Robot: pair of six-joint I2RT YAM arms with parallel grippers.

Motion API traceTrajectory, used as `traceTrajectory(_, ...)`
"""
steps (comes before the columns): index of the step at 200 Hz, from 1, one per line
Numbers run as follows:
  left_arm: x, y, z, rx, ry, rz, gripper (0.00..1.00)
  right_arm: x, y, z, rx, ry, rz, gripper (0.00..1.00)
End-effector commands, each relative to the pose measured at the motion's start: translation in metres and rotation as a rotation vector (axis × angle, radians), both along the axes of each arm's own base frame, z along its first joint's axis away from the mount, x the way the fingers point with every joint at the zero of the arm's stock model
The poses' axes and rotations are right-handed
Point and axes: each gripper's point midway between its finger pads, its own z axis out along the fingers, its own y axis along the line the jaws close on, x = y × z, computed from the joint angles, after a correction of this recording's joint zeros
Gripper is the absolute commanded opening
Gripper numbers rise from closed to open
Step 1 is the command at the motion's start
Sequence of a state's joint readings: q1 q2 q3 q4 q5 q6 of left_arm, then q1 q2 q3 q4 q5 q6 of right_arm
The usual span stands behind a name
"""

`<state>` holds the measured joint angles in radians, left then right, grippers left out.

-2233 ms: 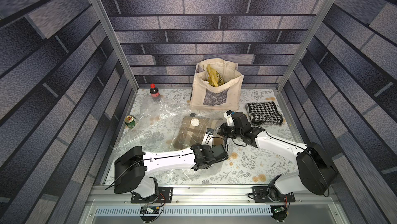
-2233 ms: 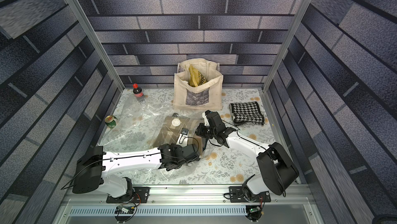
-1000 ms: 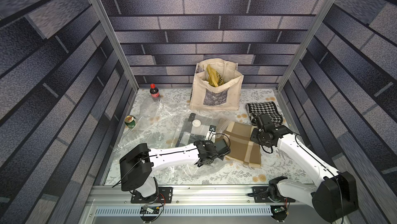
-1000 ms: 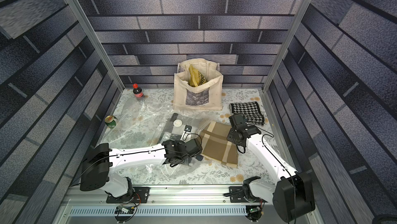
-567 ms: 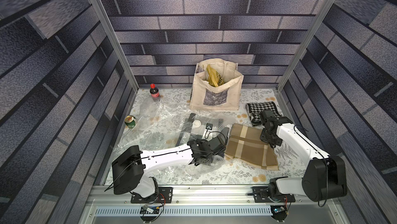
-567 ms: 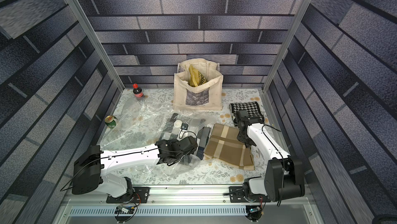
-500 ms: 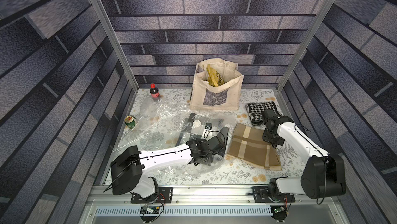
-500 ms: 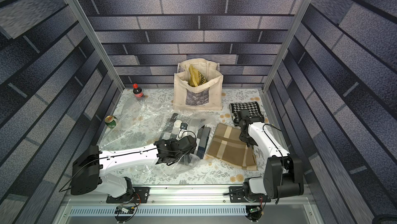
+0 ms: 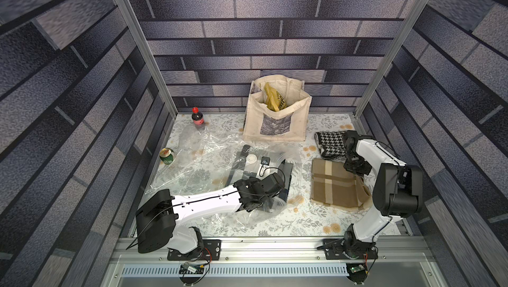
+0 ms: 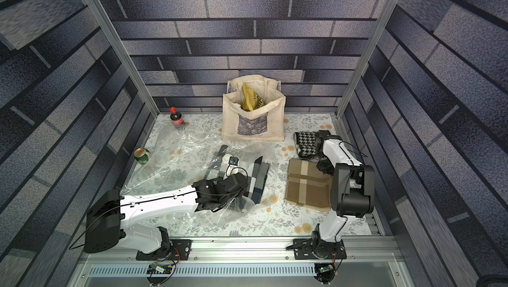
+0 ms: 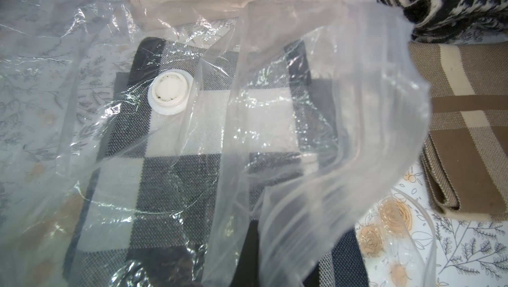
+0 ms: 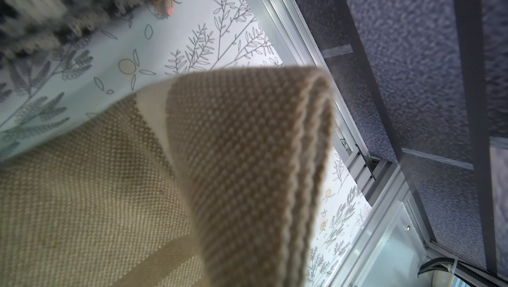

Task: Take the scarf out of the vacuum bag
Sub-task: Move the scarf to the center of the board.

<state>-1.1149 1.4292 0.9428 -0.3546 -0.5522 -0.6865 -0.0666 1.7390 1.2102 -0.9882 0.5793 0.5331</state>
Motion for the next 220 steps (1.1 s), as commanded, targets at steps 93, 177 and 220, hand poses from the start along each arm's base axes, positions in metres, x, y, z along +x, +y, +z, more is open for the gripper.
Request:
traceTrajectory(93,0.002,0.004,0.001,0.020,-0.011,0.003,0.00,0.039,-0.024,-0.031,0.223,-0.154,-0.316,0.00)
traceTrajectory(177,0.005,0.004,-0.001,0.036,-0.007,0.009,0.00,0.074,-0.008,-0.034,0.418,-0.288,-0.498,0.00)
traceTrajectory(220,0.007,0.005,-0.001,0.041,-0.005,0.015,0.00,0.083,-0.009,-0.035,0.464,-0.362,-0.633,0.00)
